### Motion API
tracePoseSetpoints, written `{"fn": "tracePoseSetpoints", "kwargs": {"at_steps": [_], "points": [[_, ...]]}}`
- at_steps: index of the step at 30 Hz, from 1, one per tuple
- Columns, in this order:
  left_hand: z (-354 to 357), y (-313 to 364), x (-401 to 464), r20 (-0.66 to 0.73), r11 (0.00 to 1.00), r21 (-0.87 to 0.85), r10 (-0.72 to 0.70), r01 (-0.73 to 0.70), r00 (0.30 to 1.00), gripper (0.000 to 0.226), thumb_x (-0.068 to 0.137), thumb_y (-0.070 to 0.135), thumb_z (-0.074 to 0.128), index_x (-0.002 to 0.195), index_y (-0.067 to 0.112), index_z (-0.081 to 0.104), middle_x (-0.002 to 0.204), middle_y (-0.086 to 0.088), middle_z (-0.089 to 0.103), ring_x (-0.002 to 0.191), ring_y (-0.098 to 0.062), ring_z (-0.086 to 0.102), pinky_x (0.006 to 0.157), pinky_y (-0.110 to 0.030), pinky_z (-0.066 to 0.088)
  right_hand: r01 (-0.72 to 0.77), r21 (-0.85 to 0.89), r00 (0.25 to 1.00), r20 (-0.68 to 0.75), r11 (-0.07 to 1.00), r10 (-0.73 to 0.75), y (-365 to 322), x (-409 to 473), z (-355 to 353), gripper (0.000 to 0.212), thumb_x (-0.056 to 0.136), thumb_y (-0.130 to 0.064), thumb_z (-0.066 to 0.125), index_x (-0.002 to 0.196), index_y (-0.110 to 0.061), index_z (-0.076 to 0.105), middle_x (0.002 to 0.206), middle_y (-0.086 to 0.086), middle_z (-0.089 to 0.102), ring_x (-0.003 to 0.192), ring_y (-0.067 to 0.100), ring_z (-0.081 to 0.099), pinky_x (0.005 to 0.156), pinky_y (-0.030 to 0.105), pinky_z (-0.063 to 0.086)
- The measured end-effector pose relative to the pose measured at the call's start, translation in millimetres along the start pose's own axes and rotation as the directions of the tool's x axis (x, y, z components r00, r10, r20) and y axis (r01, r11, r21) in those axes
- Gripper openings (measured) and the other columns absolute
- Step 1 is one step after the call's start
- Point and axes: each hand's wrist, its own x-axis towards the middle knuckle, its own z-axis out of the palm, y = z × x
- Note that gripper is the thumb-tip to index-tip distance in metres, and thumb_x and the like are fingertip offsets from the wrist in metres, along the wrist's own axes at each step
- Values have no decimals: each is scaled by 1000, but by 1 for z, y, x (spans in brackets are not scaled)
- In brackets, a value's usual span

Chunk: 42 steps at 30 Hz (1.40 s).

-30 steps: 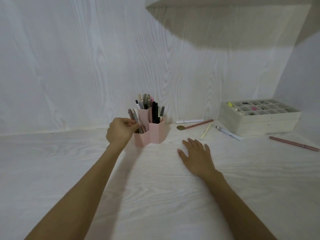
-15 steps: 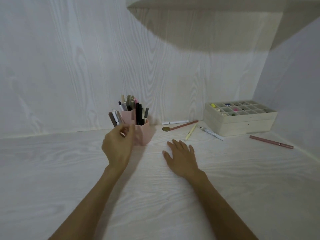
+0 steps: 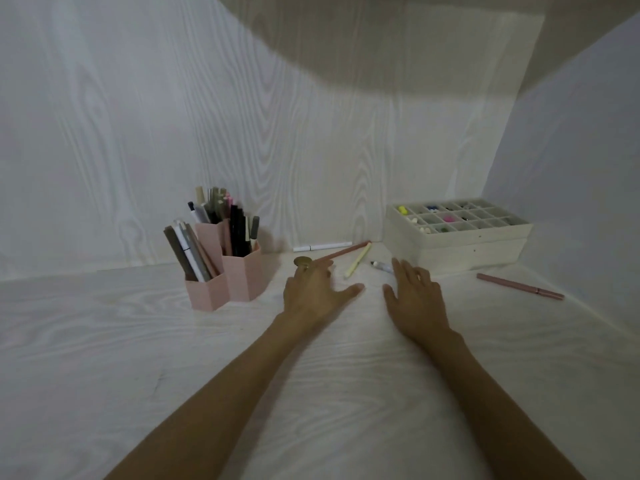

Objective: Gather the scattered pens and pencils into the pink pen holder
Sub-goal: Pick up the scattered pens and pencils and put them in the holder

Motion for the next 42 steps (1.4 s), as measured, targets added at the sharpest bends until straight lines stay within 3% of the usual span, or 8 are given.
{"fn": "tracePoseSetpoints", "kwargs": {"at_steps": [3, 8, 15, 22, 27, 30, 35, 42], "points": [[16, 14, 13, -22, 998, 22, -56, 56, 998, 66, 77, 61, 61, 130, 23, 53, 126, -2, 57, 119, -24, 51, 94, -40, 46, -4, -17, 995, -97, 1000, 2, 1, -1, 0, 47, 97, -32, 38, 140, -13, 38, 136, 10, 49, 125, 27, 37, 99, 36, 32], [19, 24, 16, -160, 994, -13, -112, 112, 981, 19, 87, 32, 64, 99, 20, 72, 94, -3, 62, 87, -23, 63, 70, -31, 48, -11, -26, 983, -186, 1000, 6, 2, -2, -9, 29, 95, -32, 47, 115, -24, 65, 109, 3, 62, 105, 22, 47, 84, 33, 35], [-17, -19, -38, -91, 997, -61, -59, 53, 994, 17, 89, 33, 59, 99, 25, 70, 97, 7, 67, 93, -13, 58, 71, -31, 48, -30, 54, 989, -141, 998, 38, -4, -6, -17, 28, 96, -30, 48, 113, -19, 67, 106, 11, 58, 101, 26, 51, 83, 36, 42], [-83, -93, -104, 6, 995, -91, -32, 32, 999, 5, 86, 36, 65, 90, 36, 67, 95, 12, 63, 88, -6, 56, 68, -23, 41, 103, -156, 993, -46, 982, -112, -26, -30, -17, 33, 97, -16, 39, 123, -18, 59, 112, 9, 53, 99, 25, 50, 73, 31, 42], [-96, -122, -123, -91, 910, -414, -77, 33, 993, 7, 83, 23, 70, 89, 26, 72, 82, 2, 69, 74, -10, 60, 66, -20, 47, 225, -157, 972, 100, 962, -211, -48, -55, -22, 36, 99, -21, 36, 134, -24, 48, 115, 7, 49, 100, 22, 47, 75, 31, 41], [-99, -124, -124, -152, 810, -586, -149, 32, 977, 9, 85, 15, 68, 87, 22, 71, 74, 2, 67, 65, -5, 58, 57, -9, 43, 213, 40, 962, 163, 976, -217, -63, -63, -27, 30, 99, -27, 38, 122, -21, 56, 106, 4, 53, 90, 19, 51, 70, 30, 39], [-111, -137, -127, -199, 682, -730, -257, 32, 946, 9, 89, 11, 64, 92, 17, 69, 77, 2, 66, 61, -3, 57, 54, -19, 46, 63, 466, 972, 171, 883, -159, -97, -54, -42, 22, 95, -20, 51, 111, -15, 65, 82, 4, 66, 66, 16, 56, 72, 34, 48], [-119, -151, -123, -241, 606, -795, -353, 25, 904, 11, 91, 15, 61, 99, 15, 68, 89, 0, 66, 79, -12, 60, 67, -32, 50, 145, 737, 985, -169, 660, -27, -161, -15, -98, 31, 71, -14, 80, 97, -15, 63, 87, 9, 70, 72, 17, 67, 74, 33, 54]]}}
